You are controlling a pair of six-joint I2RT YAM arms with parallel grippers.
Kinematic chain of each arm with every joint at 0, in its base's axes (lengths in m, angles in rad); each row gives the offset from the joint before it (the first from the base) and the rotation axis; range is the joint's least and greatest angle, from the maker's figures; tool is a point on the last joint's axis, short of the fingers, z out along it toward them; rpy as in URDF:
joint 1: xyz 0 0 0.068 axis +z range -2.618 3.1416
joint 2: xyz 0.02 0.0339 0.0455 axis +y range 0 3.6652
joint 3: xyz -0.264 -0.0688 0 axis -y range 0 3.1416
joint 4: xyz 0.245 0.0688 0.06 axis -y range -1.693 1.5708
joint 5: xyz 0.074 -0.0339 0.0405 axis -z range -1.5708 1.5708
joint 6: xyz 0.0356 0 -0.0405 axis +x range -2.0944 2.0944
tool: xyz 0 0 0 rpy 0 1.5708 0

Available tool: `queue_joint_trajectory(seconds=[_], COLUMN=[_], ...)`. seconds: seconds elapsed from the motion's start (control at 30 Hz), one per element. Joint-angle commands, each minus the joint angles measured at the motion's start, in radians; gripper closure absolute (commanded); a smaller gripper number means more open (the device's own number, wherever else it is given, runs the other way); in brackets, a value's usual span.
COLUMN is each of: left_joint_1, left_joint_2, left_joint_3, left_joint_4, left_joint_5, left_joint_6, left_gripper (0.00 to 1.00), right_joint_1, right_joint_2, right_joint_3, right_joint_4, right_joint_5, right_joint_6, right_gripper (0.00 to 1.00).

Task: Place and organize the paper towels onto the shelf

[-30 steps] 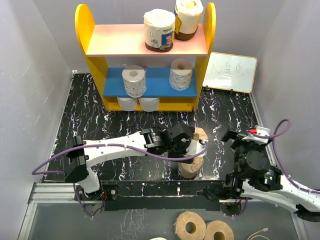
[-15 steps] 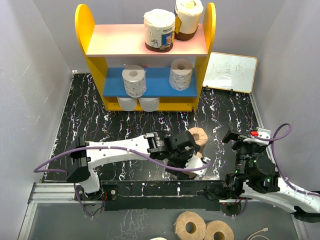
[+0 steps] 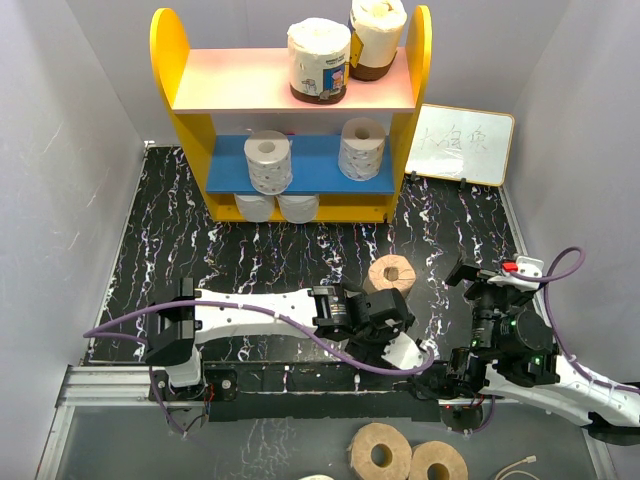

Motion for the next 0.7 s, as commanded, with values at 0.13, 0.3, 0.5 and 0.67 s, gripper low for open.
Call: queue_joint_trajectory(seconds=[0.13,0.3,0.5,0.67], left_joint_1=[0.002,0.002,0.001,0.002], left_joint_2=[0.007,0.000,-0.019,-0.015], left_joint_3=[-0.043,-0.050,-0.102,-0.109], left_joint_4=[0.119,0.123,0.138,0.109], left_joint_5=[-0.122,-0.145,-0.185,-0.152], left_joint_6=[-0.015,-0.057,-0.070,-0.090], left_gripper=[0.34,0.40,0.51,0.95], right_joint_1=[0.006,0.006,0.007,0.006], right_joint_2=[-0.040,-0.045,-0.048,-0.048], right_joint_3=[0.000,0.000,0.000,0.000], right_joint_4=[0.040,0.038,0.038,0.038], right_joint_5=[0.000,0.000,-0.001,0.002], right_joint_6=[-0.009,-0.010,-0.012,-0.012], right_gripper=[0.02,0.02,0.02,0.02])
